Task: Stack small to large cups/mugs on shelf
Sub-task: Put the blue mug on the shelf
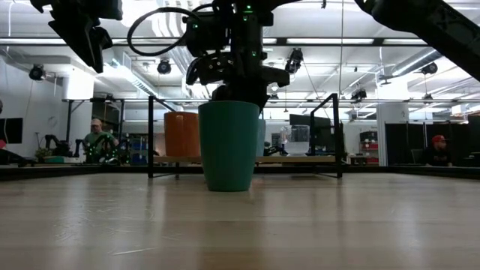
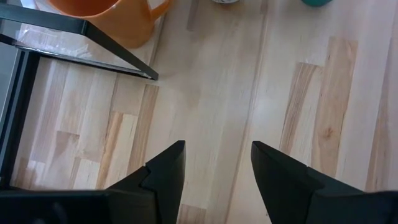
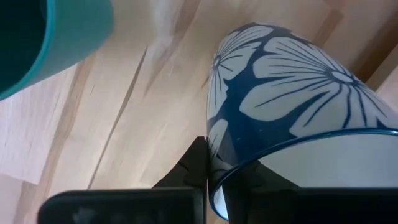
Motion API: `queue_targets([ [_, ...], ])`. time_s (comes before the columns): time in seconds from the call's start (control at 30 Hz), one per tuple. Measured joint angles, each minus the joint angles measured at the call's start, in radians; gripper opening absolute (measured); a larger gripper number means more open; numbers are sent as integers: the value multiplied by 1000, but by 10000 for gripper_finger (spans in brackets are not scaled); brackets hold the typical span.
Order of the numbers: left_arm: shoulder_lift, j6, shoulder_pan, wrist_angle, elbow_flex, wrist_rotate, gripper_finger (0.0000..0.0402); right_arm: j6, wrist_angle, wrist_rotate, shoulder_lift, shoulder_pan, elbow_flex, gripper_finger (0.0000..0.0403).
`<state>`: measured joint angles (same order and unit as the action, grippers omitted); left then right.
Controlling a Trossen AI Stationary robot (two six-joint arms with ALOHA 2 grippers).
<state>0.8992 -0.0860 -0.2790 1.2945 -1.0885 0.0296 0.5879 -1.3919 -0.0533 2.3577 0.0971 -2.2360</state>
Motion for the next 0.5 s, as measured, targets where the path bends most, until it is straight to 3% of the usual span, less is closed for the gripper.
queue_targets([
  [0.5, 0, -9, 1, -1, 0, 0, 169, -37, -63, 1, 0, -30, 0, 14],
])
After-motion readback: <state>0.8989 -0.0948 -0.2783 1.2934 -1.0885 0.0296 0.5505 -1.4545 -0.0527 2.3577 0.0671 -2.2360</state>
